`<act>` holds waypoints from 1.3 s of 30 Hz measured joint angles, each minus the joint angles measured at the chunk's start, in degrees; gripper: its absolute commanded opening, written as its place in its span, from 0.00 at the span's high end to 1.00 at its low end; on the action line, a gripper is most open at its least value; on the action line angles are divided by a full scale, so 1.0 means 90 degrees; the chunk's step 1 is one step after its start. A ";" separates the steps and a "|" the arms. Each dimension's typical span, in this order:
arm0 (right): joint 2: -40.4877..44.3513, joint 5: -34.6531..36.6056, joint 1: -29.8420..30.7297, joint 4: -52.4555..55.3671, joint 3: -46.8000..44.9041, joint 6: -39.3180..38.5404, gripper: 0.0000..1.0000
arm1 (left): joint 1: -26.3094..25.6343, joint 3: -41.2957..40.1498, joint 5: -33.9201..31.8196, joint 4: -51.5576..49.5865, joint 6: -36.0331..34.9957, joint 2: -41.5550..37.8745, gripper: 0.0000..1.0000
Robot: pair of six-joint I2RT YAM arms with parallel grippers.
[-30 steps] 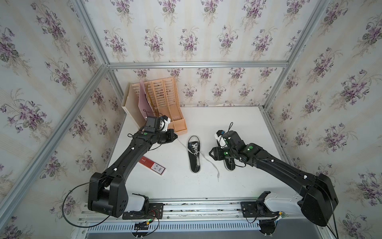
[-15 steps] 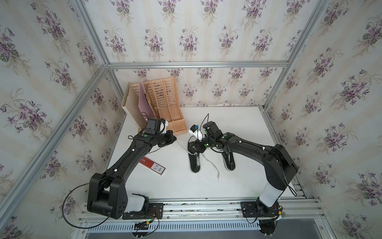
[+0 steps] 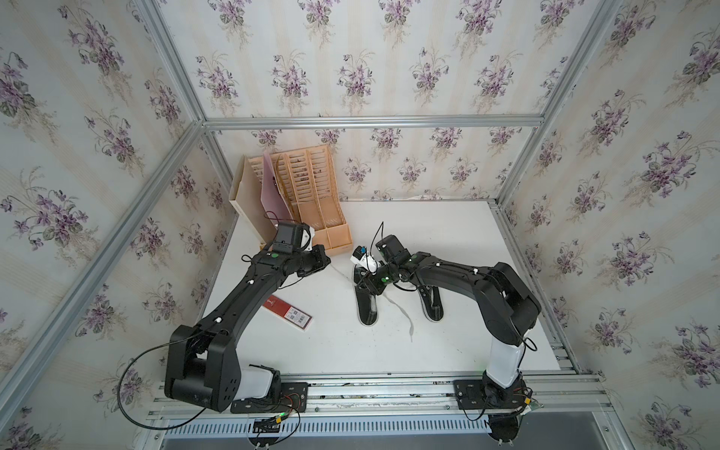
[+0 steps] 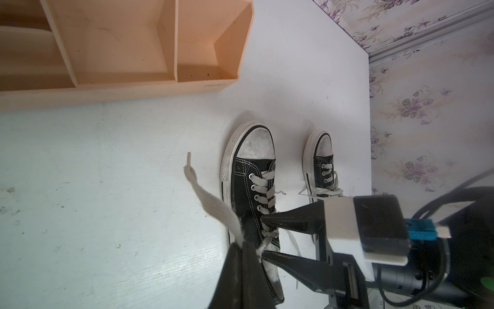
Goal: Tie the shoes
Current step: Tie the shoelace on the shoe.
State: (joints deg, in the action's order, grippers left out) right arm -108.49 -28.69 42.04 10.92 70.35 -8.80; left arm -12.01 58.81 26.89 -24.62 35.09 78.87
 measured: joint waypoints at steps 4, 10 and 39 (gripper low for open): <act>0.0019 -0.0032 -0.0002 0.0053 0.0029 0.0000 1.00 | 0.0000 0.0002 -0.0012 -0.0017 -0.0005 0.0007 0.95; 0.0440 -0.0095 -0.0177 -0.0102 -0.0287 0.0168 1.00 | -0.0002 -0.0085 -0.0080 -0.0243 -0.0124 -0.0321 0.71; 0.0964 -0.0209 -0.0299 -0.0699 -0.1105 0.0954 1.00 | -0.1173 0.0532 0.2113 0.0126 0.0148 0.1632 0.47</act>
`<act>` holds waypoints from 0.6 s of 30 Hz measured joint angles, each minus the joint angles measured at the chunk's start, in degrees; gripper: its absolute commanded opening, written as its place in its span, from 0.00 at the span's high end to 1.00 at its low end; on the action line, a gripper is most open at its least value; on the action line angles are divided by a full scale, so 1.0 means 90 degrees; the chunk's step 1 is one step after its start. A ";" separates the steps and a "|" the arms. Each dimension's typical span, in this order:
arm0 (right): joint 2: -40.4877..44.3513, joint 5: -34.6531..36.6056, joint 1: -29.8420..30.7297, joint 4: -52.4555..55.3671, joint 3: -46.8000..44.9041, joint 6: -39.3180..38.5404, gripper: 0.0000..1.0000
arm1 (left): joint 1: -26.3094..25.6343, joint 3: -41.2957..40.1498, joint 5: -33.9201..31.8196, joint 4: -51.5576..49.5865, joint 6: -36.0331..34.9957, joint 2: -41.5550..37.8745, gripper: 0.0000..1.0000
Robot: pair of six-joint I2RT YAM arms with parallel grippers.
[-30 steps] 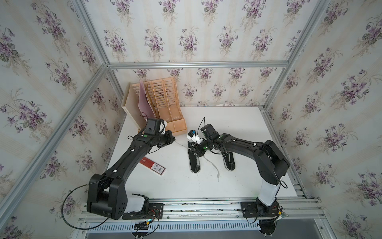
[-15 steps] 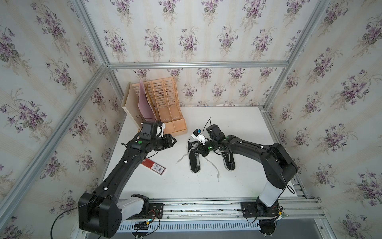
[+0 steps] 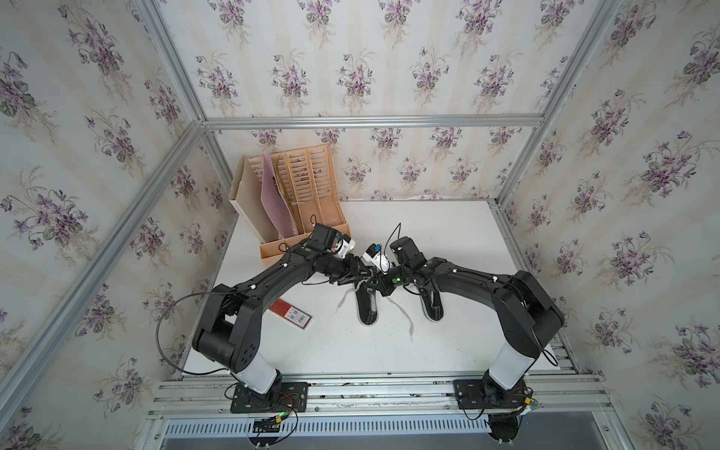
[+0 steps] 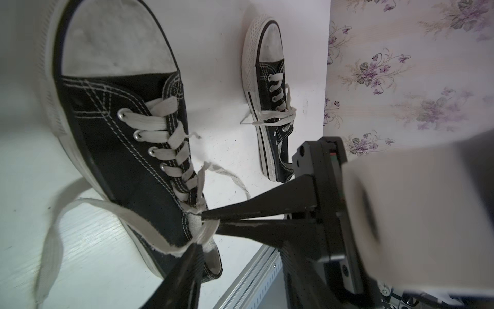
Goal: Tie the shoes
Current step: Tie the shoelace on the shoe.
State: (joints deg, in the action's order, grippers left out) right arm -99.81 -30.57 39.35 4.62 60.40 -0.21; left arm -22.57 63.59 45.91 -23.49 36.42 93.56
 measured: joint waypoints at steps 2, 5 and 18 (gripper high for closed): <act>0.0012 0.0022 0.0000 -0.0053 -0.0049 0.0032 1.00 | 0.0002 0.0005 0.0005 -0.0044 0.0002 0.0075 0.48; 0.0049 0.0039 0.0002 -0.0121 -0.0119 0.0185 1.00 | -0.0002 0.0005 -0.0039 -0.0131 0.0015 0.0172 0.48; 0.0080 0.0148 0.0000 -0.0311 -0.0257 0.0503 1.00 | -0.0039 0.0126 -0.0070 -0.0126 0.0136 0.0668 0.56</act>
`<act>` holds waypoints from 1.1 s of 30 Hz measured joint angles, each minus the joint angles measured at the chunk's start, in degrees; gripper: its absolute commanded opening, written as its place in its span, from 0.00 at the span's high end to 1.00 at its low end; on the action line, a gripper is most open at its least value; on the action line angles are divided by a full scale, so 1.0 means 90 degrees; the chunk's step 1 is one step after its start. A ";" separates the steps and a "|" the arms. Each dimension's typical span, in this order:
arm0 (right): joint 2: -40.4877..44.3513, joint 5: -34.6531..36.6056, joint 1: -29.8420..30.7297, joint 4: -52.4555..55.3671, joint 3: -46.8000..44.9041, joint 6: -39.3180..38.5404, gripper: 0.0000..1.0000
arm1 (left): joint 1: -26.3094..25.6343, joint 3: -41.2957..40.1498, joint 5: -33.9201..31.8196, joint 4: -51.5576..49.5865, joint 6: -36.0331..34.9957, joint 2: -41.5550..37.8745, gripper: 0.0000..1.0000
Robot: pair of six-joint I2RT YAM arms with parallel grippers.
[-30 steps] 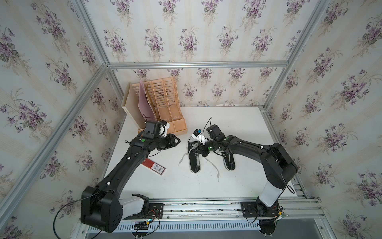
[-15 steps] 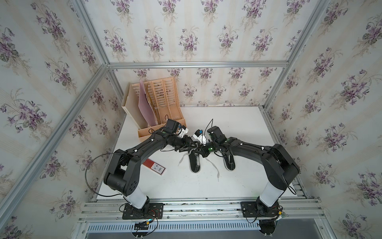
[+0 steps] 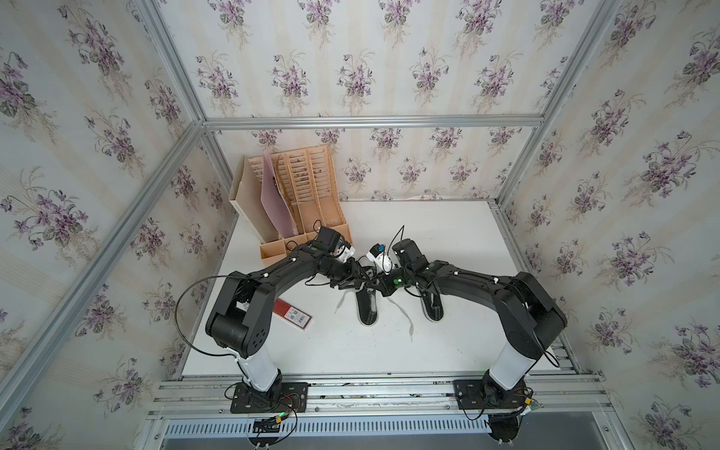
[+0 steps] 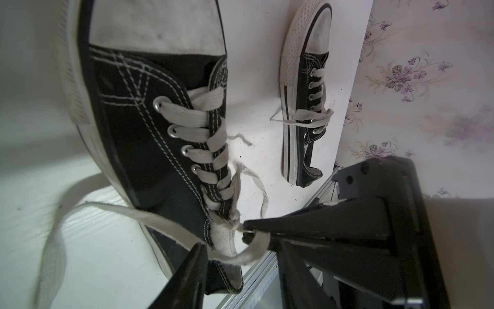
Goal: Tie the shoes
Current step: Tie the shoelace on the shoe.
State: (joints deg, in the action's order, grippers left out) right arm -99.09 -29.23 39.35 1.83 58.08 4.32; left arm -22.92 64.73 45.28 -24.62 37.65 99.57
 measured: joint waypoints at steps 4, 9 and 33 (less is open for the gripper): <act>0.0000 0.0022 0.0005 0.0010 -0.0044 0.0022 1.00 | -0.0063 0.0131 0.0022 0.0027 0.0027 0.0124 0.61; -0.0002 -0.0012 0.0022 -0.0017 -0.0041 0.0068 1.00 | -0.0124 0.0272 0.0107 0.0158 0.0027 0.0236 0.70; 0.1899 0.1962 0.0070 0.2212 -0.0957 0.1443 0.59 | 0.0007 0.0381 0.0024 -0.0488 -0.0687 -0.0053 1.00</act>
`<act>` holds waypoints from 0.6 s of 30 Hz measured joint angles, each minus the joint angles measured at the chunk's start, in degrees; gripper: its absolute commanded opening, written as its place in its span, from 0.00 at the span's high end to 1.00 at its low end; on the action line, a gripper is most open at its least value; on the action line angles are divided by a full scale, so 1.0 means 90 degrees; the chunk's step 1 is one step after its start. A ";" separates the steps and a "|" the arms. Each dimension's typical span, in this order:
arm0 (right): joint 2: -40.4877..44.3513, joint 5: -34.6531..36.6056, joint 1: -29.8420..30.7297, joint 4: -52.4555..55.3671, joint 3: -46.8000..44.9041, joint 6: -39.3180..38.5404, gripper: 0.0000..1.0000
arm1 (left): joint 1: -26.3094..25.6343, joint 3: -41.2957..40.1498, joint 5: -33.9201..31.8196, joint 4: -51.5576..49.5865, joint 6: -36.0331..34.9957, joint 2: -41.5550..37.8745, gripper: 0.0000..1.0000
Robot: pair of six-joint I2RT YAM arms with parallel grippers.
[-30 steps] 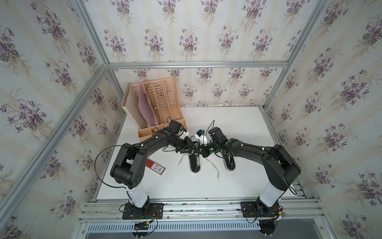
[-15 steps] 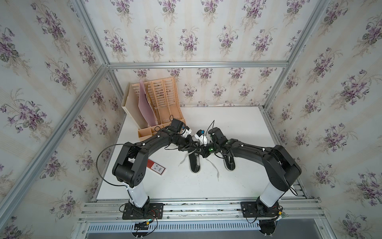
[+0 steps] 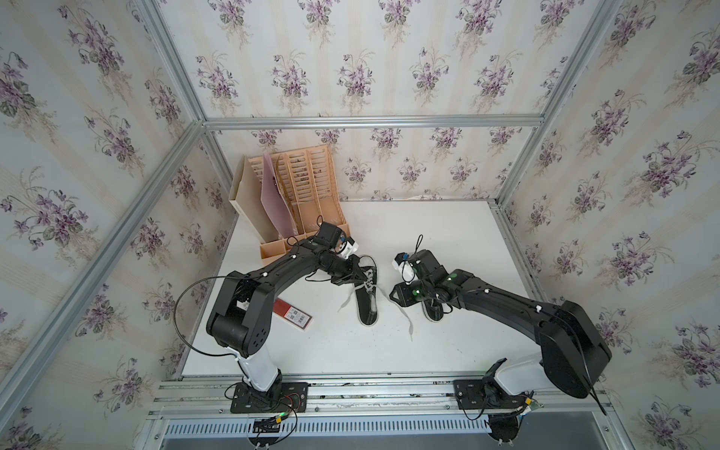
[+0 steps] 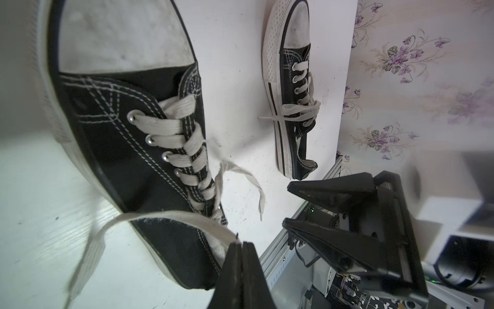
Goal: Tie the shoes
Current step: Tie the shoelace on the shoe.
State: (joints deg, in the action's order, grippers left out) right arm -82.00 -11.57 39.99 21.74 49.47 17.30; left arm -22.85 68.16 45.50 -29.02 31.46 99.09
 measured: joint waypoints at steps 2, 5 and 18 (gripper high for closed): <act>0.0070 0.0262 0.0124 0.0372 -0.0112 0.0328 0.59 | 0.0044 0.0015 -0.0022 -0.0085 -0.0095 -0.0012 1.00; -0.0032 0.0539 0.0410 0.0767 -0.0279 0.0763 0.59 | 0.0083 0.0034 -0.0034 -0.0185 -0.0197 -0.0012 1.00; -0.0852 0.1341 0.0753 0.0911 -0.0374 0.1583 0.82 | 0.0168 -0.0112 -0.0063 -0.0316 -0.0401 -0.0083 1.00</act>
State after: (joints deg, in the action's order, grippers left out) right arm -89.67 0.49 46.76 29.93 46.11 31.55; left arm -21.34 67.16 44.93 -31.86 27.86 98.35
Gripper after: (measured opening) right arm 0.255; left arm 0.063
